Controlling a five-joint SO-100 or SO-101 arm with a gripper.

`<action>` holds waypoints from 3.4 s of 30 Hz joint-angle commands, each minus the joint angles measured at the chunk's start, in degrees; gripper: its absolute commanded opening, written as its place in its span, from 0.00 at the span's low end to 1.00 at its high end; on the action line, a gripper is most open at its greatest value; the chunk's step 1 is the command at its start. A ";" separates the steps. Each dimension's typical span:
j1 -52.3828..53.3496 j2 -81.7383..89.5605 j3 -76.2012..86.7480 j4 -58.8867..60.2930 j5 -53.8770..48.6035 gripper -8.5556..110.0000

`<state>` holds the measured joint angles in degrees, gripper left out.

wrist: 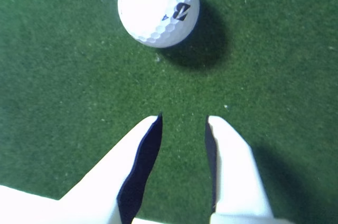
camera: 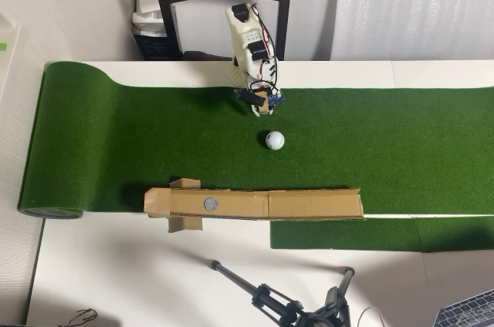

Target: Pick up the golf ball and place it on the gray mark at the back.

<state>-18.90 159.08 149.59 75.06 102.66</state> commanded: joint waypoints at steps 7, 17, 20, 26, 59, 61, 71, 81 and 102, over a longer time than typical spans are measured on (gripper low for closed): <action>-0.44 -27.16 -23.38 -4.48 -0.44 0.29; -2.11 -46.58 -36.83 -7.91 -0.09 0.33; -2.11 -50.89 -39.73 -8.09 -0.35 0.35; -4.13 -53.17 -41.13 -8.35 0.44 0.35; -6.06 -63.19 -41.57 -14.06 0.00 0.42; -6.06 -64.25 -42.71 -13.71 -0.35 0.42; -6.24 -64.86 -42.10 -13.01 -0.44 0.42; -7.38 -64.95 -40.25 -12.22 -1.76 0.42; -7.38 -73.39 -40.52 -12.30 -1.58 0.42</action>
<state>-26.37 84.90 111.88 62.75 101.25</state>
